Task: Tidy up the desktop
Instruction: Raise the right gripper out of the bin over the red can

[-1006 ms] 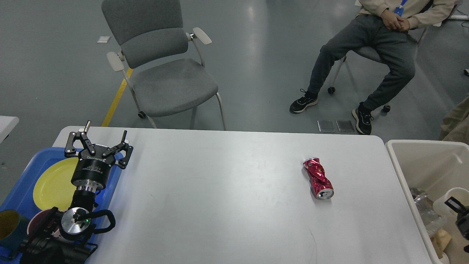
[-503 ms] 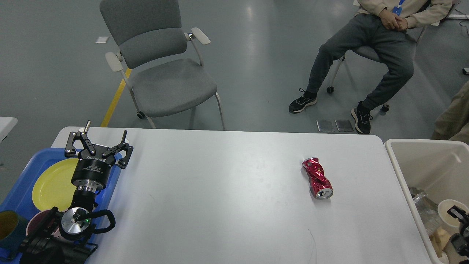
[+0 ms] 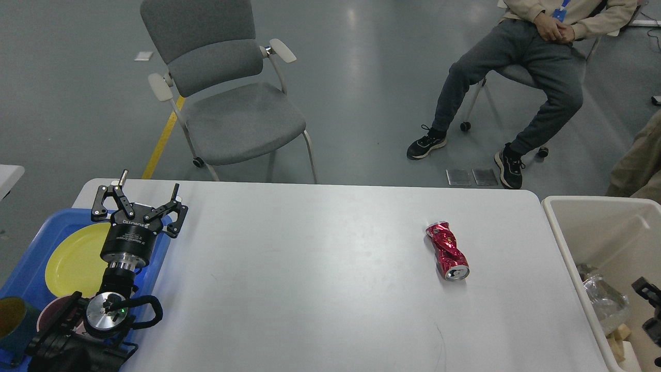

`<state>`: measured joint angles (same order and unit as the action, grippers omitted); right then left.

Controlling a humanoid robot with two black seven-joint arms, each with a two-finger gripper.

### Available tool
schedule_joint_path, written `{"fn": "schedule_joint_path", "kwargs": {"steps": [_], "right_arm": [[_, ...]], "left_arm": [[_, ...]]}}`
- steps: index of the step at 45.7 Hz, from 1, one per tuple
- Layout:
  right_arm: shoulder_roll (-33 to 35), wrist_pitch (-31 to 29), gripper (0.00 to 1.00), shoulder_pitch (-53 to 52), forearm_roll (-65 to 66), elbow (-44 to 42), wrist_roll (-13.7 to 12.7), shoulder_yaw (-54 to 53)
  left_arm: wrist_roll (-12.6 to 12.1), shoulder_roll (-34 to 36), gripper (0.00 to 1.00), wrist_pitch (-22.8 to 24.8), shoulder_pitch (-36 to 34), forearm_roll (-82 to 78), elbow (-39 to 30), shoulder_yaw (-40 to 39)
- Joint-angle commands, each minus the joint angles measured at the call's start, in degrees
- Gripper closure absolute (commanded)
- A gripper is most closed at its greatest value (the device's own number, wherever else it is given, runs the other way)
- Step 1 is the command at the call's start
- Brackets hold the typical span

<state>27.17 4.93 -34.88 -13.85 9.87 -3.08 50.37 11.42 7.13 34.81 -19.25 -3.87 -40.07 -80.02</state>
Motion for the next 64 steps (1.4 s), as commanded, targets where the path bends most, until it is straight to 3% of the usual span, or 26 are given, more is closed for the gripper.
{"fn": "schedule_joint_path", "kwargs": {"steps": [1, 16, 25, 38, 51, 64], "right_arm": [[3.41, -5.36, 0.00, -8.43, 1.36, 8.67, -0.08, 1.57], [7.54, -18.46, 0.00, -40.94, 12.00, 32.83, -0.96, 17.99], [3.59, -23.12, 0.00, -63.36, 11.65, 51.56, -0.96, 28.20], [-5.81, -45.09, 0.00, -82.97, 11.39, 59.82, -0.96, 29.17], [-11.17, -44.13, 0.00, -101.87, 11.21, 80.30, -0.96, 26.27], [-13.55, -41.32, 0.00, -102.58, 11.04, 82.86, -0.87, 25.74]], "left_arm": [[-0.08, -0.01, 0.04, 0.00, 0.00, 0.00, 0.08, -0.05], [-0.08, -0.01, 0.04, 0.00, 0.00, 0.00, 0.00, 0.04], [-0.08, -0.01, 0.04, 0.00, 0.00, 0.00, 0.08, 0.04], [0.01, -0.01, 0.04, 0.00, 0.00, 0.00, 0.08, 0.04], [0.09, -0.01, 0.04, 0.00, 0.00, 0.00, 0.08, 0.04], [-0.08, -0.01, 0.04, 0.00, 0.00, 0.00, 0.00, -0.05]]}}
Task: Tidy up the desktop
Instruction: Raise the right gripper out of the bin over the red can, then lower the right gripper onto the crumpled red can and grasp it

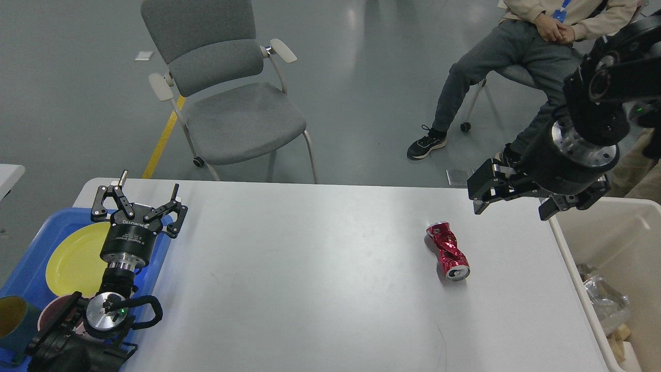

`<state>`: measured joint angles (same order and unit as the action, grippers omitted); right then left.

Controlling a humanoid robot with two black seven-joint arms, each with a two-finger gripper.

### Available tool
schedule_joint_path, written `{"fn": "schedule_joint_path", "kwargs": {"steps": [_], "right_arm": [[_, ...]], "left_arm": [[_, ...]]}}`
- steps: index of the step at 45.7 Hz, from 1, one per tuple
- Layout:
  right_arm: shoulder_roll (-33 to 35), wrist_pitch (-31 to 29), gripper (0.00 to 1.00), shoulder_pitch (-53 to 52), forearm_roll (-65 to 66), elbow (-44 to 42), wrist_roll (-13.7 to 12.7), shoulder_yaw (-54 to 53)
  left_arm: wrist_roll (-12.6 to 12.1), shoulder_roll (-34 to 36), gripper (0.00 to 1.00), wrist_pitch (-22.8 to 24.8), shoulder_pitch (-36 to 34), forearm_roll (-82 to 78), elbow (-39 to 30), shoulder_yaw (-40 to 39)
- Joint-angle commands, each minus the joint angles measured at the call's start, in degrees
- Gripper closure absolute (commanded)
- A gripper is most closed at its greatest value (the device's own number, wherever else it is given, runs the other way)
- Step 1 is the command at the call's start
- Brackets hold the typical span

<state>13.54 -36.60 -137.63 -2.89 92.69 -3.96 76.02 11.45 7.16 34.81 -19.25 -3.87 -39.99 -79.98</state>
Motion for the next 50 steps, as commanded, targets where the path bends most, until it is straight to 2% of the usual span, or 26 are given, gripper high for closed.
{"fn": "schedule_joint_path", "kwargs": {"steps": [1, 21, 33, 42, 50], "right_arm": [[0.08, 0.03, 0.00, 0.17, 0.08, -0.06, 0.01, 0.09], [-0.36, 0.73, 0.00, 2.98, 0.17, -1.99, 0.18, -0.17], [-1.06, 10.66, 0.00, 11.41, 0.52, -5.15, 0.18, -0.44], [-2.56, 14.71, 0.00, 24.59, 0.69, -15.69, 0.18, -3.16], [-2.64, 15.15, 0.00, 36.19, 1.40, -27.20, 0.45, -5.18]], "left_arm": [[-0.12, -0.04, 0.04, 0.00, 0.00, 0.00, -0.01, 0.00], [-0.12, -0.04, 0.04, 0.00, 0.00, 0.00, -0.09, -0.09], [-0.12, 0.04, 0.04, 0.00, 0.00, 0.00, -0.09, -0.09], [-0.12, -0.04, 0.04, 0.00, 0.00, 0.00, -0.09, -0.09], [-0.12, -0.04, 0.04, 0.00, 0.00, 0.00, -0.09, 0.00]]}}
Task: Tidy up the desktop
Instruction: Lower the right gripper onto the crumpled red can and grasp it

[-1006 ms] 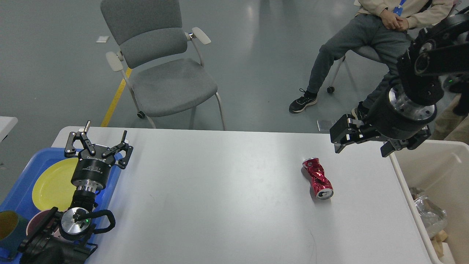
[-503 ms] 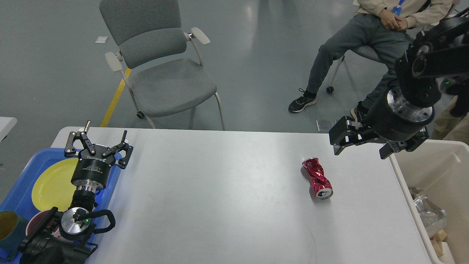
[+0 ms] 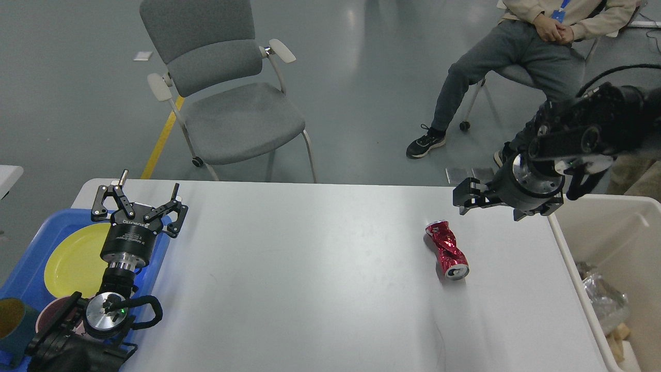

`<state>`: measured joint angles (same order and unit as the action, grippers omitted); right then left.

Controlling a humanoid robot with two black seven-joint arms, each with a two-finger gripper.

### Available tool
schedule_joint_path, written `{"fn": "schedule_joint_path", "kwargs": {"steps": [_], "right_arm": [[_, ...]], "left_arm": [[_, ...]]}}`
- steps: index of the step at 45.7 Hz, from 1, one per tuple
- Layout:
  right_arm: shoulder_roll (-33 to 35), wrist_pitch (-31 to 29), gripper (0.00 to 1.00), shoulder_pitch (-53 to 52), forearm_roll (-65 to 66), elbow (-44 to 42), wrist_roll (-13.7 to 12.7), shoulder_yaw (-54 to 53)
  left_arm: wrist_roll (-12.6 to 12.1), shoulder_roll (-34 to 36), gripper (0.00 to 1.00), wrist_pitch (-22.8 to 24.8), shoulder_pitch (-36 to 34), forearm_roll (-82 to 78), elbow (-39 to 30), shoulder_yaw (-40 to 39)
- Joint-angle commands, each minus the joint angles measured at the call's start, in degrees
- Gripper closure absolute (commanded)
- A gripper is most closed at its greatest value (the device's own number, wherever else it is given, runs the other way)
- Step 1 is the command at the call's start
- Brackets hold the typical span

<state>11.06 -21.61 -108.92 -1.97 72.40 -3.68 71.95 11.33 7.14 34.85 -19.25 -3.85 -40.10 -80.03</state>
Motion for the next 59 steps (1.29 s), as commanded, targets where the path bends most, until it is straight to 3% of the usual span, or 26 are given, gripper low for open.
{"fn": "schedule_joint_path", "kwargs": {"steps": [1, 15, 20, 25, 28, 45, 59], "right_arm": [[-0.34, 0.16, 0.00, 9.06, 0.57, -8.40, 0.17, -1.11], [-6.31, 0.60, 0.00, 29.80, 3.29, -32.84, 0.78, -1.20], [-8.33, 0.60, 0.00, 35.26, 3.20, -38.82, 3.76, -1.11], [-9.13, 0.95, 0.00, 36.14, 3.20, -39.53, 7.46, -1.29], [-9.91, 2.09, 0.00, 37.28, 3.38, -39.45, 7.90, -1.03], [-11.15, 10.79, 0.00, 43.09, 6.81, -40.67, 7.46, -1.29], [-11.50, 11.23, 0.00, 43.61, 6.54, -40.68, 7.20, -1.46]], "left_arm": [[0.01, 0.07, 0.04, -0.04, 0.00, -0.01, 0.02, -0.04], [0.01, -0.02, 0.04, 0.05, 0.00, -0.01, 0.02, 0.05], [0.01, -0.02, 0.04, 0.05, 0.00, -0.01, 0.02, -0.04], [0.01, -0.02, 0.04, -0.04, 0.00, -0.01, 0.02, -0.04], [0.01, 0.07, 0.04, -0.04, 0.00, -0.01, 0.02, -0.04], [0.01, -0.02, 0.04, -0.04, 0.00, -0.01, 0.02, -0.04], [0.01, -0.02, 0.04, -0.04, 0.00, -0.01, 0.10, 0.05]]}}
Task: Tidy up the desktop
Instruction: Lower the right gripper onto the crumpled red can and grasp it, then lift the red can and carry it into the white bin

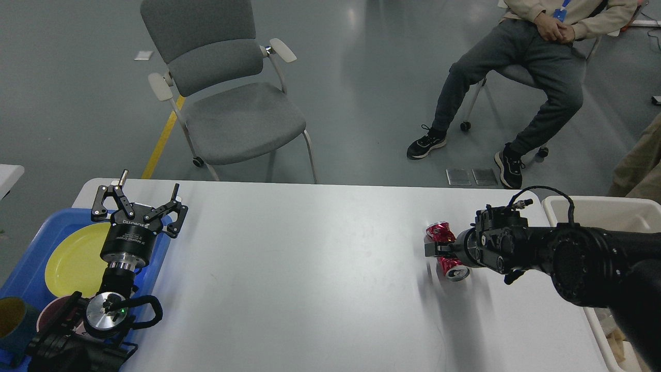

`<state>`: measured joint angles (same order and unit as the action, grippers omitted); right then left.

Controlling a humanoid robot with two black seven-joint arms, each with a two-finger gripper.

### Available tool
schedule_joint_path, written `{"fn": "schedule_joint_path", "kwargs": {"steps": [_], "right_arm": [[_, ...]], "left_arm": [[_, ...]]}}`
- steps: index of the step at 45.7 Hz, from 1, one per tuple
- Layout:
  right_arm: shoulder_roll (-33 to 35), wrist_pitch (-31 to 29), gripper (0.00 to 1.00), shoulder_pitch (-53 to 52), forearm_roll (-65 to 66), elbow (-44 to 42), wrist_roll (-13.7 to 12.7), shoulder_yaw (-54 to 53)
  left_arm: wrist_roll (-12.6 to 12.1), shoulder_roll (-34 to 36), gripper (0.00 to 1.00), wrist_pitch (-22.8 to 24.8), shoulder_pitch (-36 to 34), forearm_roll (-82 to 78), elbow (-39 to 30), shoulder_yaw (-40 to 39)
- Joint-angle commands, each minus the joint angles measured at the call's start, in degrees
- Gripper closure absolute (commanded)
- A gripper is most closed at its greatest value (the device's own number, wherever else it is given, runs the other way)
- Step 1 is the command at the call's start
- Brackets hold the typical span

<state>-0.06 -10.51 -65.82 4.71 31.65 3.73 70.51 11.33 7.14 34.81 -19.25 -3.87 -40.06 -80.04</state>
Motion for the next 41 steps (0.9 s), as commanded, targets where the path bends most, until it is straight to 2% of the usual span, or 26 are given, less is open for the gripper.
{"fn": "schedule_joint_path", "kwargs": {"steps": [1, 10, 22, 37, 41], "right_arm": [[-0.46, 0.14, 0.00, 0.77, -0.14, -0.01, -0.21, -0.02], [-0.55, 1.72, 0.01, 2.09, -0.22, -0.10, -0.39, -0.11], [-0.55, 2.25, 0.14, 2.27, -0.75, -0.10, -0.74, -0.90], [-0.11, 2.16, 0.52, 1.74, -1.01, 0.78, -1.00, -2.12], [-0.02, 1.72, 0.77, 1.39, -1.54, 1.39, -1.09, -3.36]], "left_arm": [[0.00, -0.02, 0.04, -0.01, 0.00, 0.00, -0.01, -0.03], [0.00, -0.02, 0.04, 0.08, 0.00, 0.00, 0.07, -0.03], [0.00, -0.02, 0.04, -0.01, 0.00, 0.00, -0.01, 0.06], [0.00, 0.07, 0.04, -0.01, 0.00, 0.00, -0.01, 0.06], [0.00, -0.02, 0.04, -0.01, 0.00, 0.00, -0.01, 0.06]]}}
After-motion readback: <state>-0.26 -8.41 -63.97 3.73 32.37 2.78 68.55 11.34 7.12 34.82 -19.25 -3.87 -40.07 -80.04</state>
